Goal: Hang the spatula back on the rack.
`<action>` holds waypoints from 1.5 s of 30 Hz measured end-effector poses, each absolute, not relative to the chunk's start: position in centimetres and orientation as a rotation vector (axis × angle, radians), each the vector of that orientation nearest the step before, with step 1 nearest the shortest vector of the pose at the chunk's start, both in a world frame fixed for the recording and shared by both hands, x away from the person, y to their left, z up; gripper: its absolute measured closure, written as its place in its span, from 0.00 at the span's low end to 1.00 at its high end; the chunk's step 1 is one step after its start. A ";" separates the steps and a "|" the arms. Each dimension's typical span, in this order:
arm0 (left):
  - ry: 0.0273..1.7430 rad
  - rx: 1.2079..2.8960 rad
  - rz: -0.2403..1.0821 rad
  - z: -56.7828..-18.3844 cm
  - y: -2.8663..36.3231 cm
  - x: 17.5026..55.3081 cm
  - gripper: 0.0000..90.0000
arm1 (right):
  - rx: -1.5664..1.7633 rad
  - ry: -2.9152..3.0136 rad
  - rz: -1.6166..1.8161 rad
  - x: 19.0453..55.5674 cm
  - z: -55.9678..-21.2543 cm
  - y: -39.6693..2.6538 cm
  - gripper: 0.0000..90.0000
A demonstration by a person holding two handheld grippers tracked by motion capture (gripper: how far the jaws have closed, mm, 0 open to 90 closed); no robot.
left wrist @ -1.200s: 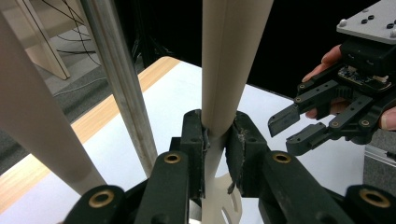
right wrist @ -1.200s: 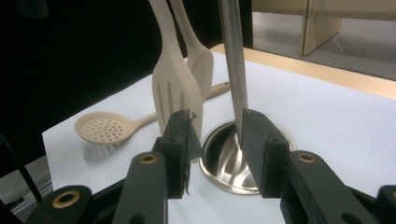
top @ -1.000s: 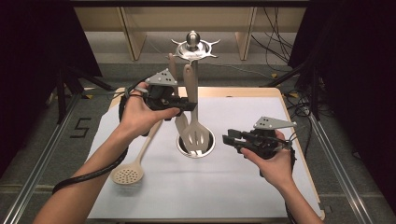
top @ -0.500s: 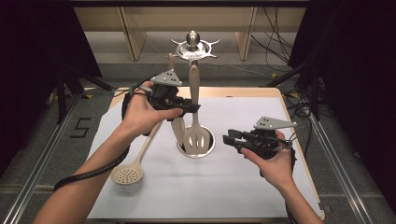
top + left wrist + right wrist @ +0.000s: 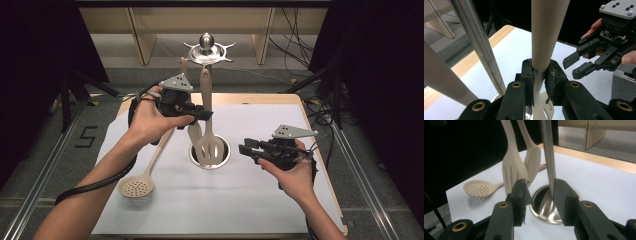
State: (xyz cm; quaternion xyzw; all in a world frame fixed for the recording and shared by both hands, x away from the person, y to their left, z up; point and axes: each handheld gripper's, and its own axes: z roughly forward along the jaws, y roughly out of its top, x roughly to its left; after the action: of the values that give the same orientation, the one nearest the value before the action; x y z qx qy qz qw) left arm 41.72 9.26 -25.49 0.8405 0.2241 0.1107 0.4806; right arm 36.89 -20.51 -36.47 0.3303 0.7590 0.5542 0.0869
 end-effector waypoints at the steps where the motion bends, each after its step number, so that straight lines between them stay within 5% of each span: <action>1: 0.548 2.051 0.270 -25.5 9.3 41.7 0.85 | 0.991 2.264 1.650 36.9 -36.5 -20.5 0.71; 30: 0.611 2.024 0.138 -25.7 9.7 43.1 0.85 | 0.966 2.246 1.644 36.9 -36.5 -20.8 0.71; 45: 0.672 1.938 0.202 -26.5 10.2 43.1 0.76 | 0.970 2.239 1.616 37.0 -36.5 -21.1 0.71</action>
State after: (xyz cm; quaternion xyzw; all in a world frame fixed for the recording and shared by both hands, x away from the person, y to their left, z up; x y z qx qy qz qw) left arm 43.10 10.16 -26.55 0.8065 0.2794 0.0842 0.5142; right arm 36.95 -21.05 -36.49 0.3295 0.7606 0.5491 0.1073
